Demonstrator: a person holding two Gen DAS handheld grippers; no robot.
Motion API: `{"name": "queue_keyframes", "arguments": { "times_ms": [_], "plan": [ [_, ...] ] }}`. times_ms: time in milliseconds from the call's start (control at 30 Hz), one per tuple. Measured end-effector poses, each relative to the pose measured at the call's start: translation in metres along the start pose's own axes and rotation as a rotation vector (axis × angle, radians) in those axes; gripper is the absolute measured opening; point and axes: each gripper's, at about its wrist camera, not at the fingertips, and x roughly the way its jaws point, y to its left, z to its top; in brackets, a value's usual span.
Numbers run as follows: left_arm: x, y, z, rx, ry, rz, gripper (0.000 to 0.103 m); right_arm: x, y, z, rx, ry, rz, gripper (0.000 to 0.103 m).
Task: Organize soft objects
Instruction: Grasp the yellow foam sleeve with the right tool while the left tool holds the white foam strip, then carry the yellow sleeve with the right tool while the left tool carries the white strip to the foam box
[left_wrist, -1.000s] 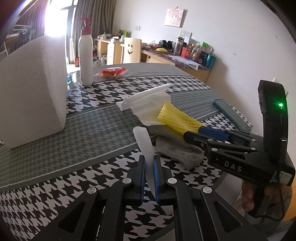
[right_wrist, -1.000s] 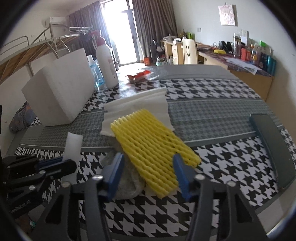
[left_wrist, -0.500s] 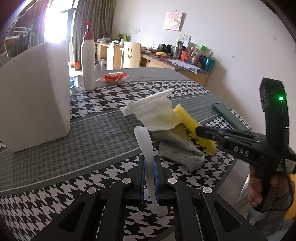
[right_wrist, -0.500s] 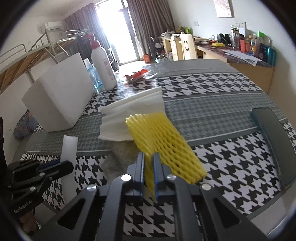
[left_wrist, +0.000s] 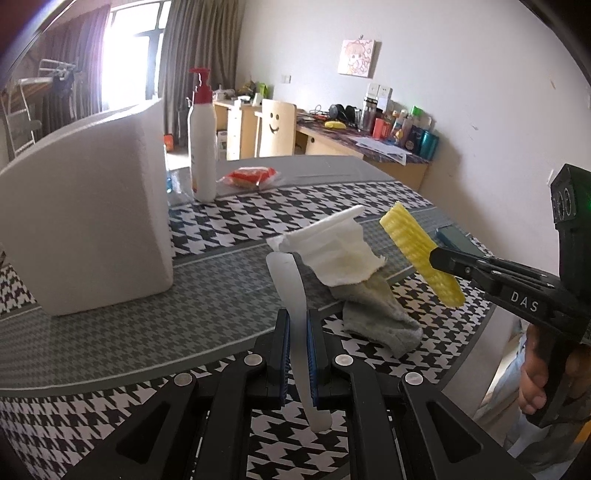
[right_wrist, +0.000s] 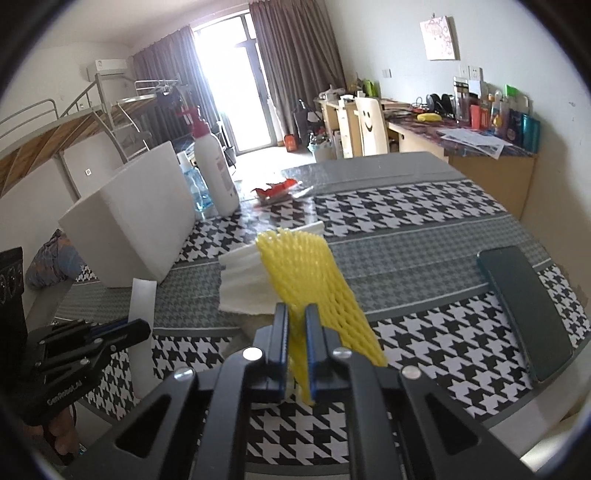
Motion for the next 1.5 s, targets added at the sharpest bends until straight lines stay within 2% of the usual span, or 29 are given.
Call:
{"name": "queue_keyframes", "arguments": {
  "times_ms": [367, 767, 1500],
  "plan": [
    [-0.012, 0.003, 0.011, 0.023, -0.046, 0.032, 0.009, -0.008, 0.017, 0.007, -0.048, -0.039, 0.016, 0.011],
    [-0.024, 0.007, 0.026, 0.04, -0.092, 0.036, 0.009, -0.011, 0.037, 0.018, -0.093, -0.073, 0.058, 0.011],
    [-0.043, 0.015, 0.057, 0.062, -0.186, 0.079, 0.009, -0.015, 0.054, 0.049, -0.141, -0.153, 0.102, 0.011]
  ]
}}
